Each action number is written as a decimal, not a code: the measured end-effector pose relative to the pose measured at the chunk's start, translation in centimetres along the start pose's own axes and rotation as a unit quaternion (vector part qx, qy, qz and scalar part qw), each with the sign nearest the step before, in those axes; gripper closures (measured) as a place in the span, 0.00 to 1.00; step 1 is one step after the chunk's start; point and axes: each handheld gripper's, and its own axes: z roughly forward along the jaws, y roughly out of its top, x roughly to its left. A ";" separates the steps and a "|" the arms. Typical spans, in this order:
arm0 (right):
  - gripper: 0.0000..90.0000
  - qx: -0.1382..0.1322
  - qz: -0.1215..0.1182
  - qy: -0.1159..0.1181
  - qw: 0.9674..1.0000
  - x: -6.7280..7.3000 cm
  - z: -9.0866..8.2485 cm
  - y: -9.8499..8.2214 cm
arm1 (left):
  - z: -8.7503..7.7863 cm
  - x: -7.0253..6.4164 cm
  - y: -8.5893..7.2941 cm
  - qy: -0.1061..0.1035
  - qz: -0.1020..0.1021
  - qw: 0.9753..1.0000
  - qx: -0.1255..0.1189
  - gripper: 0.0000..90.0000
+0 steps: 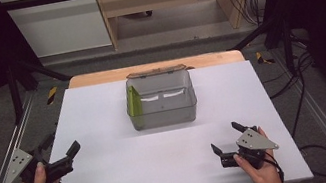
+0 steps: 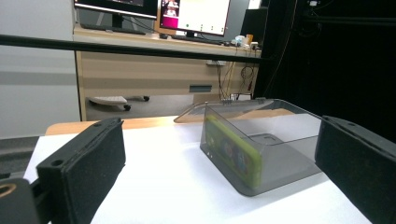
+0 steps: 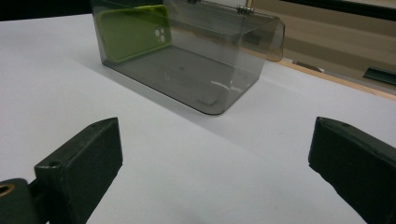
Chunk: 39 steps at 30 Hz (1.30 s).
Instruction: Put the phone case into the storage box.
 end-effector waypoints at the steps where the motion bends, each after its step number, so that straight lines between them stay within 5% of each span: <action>1: 0.04 0.000 0.000 0.000 1.000 0.0 0.0 0.0 | 0.0 0.0 -0.1 0.001 -0.001 1.000 0.000 0.02; 26: 0.04 0.002 -0.002 0.002 1.000 0.1 0.1 0.0 | -0.5 -0.6 -3.3 0.001 -0.004 1.000 0.008 0.02; 39: 0.04 0.000 -0.002 0.003 1.000 0.2 0.1 0.0 | 0.1 -1.6 -4.4 -0.009 0.012 1.000 0.014 0.02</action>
